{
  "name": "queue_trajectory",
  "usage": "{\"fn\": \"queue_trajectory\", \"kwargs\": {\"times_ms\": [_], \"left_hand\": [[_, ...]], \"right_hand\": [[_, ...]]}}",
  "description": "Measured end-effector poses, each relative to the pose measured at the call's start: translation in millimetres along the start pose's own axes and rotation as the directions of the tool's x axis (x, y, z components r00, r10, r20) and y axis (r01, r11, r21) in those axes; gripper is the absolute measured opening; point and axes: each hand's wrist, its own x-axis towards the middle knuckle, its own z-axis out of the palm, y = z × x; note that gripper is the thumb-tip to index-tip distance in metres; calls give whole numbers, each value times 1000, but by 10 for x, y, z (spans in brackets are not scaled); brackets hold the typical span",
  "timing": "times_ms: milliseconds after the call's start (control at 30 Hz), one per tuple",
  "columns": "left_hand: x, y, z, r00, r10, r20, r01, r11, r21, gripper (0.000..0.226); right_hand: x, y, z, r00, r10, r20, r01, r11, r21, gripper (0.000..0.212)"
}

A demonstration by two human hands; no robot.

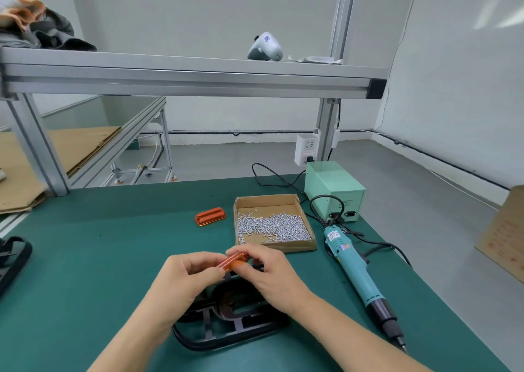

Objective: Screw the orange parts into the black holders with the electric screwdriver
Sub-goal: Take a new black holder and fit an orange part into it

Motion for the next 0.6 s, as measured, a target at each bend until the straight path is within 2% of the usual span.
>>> {"fn": "queue_trajectory", "kwargs": {"times_ms": [100,200,333,467,600], "left_hand": [[-3,12,14,1000,-16,-25,13,993,-117,24],[-22,-13,37,995,-15,-97,-5,980,-200,23],[-68,-60,31,993,10,-121,-41,965,-260,37],[-118,-70,55,992,24,-125,-59,956,-287,41],[-139,-76,66,991,-29,-131,-15,947,-320,39]], "right_hand": [[5,-29,-41,1000,23,11,-24,997,73,13],[-1,-43,-41,992,121,28,-124,958,259,13],[-21,-57,-39,963,266,52,-262,866,426,13],[-87,-87,-82,938,331,104,-339,810,479,13],[-148,-86,-129,934,331,134,-356,828,433,15]]}}
